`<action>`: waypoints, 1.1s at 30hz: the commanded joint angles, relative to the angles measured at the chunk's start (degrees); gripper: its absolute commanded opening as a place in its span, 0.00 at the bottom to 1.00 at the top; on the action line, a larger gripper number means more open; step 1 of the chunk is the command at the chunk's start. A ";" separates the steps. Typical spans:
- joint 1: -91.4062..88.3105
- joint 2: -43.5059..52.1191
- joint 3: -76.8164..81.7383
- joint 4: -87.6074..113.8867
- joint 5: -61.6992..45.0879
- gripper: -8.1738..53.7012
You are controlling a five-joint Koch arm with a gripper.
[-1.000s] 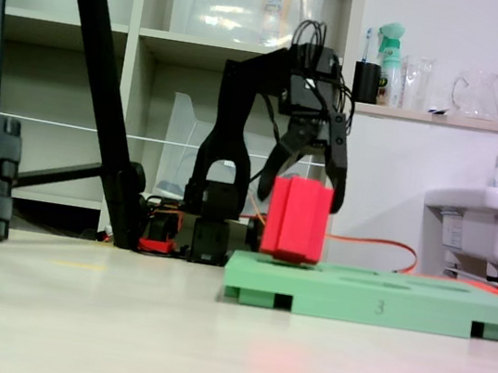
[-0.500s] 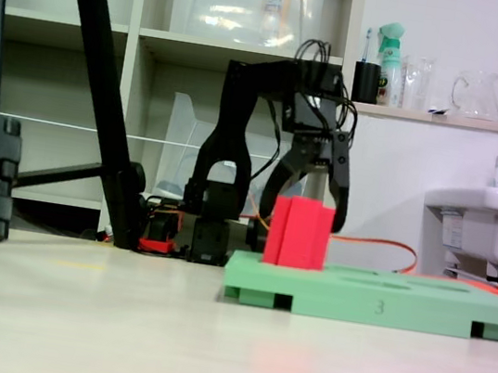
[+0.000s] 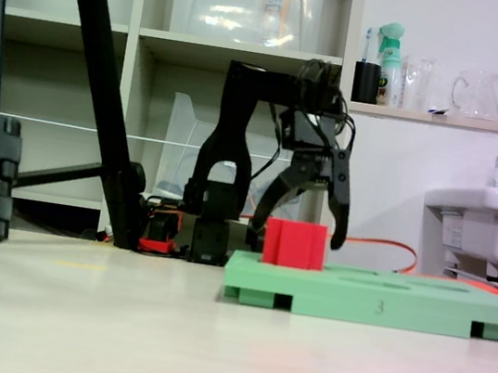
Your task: Put the cross columnar block into the corresponding hole
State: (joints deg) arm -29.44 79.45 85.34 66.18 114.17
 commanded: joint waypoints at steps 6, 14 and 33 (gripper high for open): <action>2.20 23.47 2.55 -6.77 -28.48 0.97; 11.25 49.13 18.19 -14.15 -82.27 0.71; 29.88 53.09 79.54 -66.53 -109.69 0.72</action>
State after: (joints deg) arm 0.00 128.85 164.44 10.46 4.48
